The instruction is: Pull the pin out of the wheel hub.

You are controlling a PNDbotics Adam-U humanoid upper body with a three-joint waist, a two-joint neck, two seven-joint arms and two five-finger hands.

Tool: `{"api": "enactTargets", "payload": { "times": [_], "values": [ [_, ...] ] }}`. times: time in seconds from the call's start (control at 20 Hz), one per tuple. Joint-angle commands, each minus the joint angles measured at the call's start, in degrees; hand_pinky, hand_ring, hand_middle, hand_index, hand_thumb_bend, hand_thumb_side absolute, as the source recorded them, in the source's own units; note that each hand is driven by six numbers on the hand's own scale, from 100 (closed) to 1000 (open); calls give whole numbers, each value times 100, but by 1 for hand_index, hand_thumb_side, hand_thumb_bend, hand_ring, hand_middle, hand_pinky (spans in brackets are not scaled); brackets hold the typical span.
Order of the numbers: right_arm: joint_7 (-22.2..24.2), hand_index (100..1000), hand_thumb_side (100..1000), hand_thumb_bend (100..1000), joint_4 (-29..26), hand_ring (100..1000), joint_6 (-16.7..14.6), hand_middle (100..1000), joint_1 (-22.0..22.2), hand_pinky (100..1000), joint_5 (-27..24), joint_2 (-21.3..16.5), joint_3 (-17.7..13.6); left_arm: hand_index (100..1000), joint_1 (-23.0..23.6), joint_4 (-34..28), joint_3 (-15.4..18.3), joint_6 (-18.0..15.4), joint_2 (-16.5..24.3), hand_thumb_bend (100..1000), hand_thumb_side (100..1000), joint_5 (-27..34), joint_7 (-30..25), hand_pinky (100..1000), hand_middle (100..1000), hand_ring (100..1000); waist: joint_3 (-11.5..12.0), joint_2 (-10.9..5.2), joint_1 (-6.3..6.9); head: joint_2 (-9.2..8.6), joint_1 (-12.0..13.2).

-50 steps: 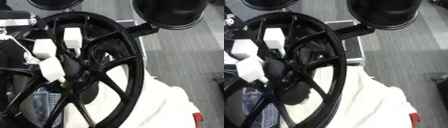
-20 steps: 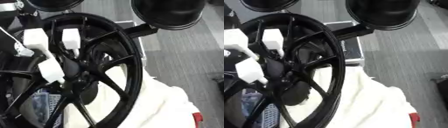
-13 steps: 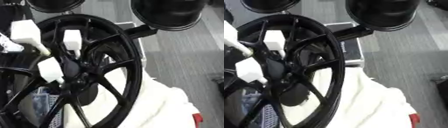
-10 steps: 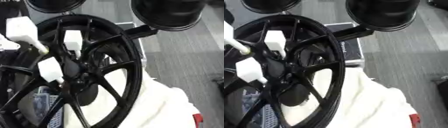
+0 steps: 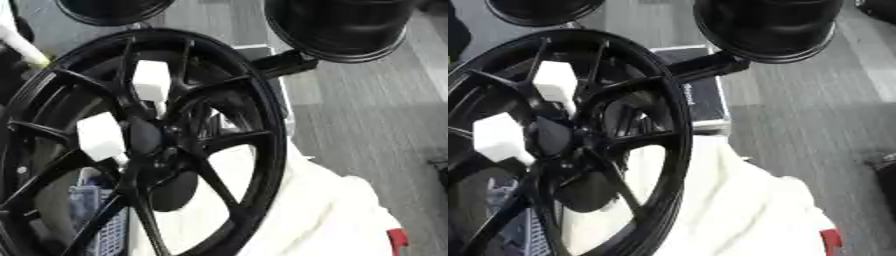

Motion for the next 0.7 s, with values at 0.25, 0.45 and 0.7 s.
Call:
{"api": "enactTargets", "payload": {
  "times": [0.25,0.45,0.7],
  "values": [
    [-81,735,415,100,-67,662,4,578,21,838,34,-253,-158,606,295,988,1076,217,364,410,100,125,647,685,415,525,15,-143,-29,-25,-12],
    [-87,736,412,100,-67,663,-1,579,20,838,39,-256,-174,714,423,1540,1278,135,399,470,100,-150,873,752,539,630,-1,-143,-61,-62,2],
    [-81,736,409,100,-67,663,-9,579,-6,839,39,-259,-180,879,529,2266,1311,-123,495,623,404,-589,879,880,819,847,-19,-135,-81,-84,21]
  ]
}}
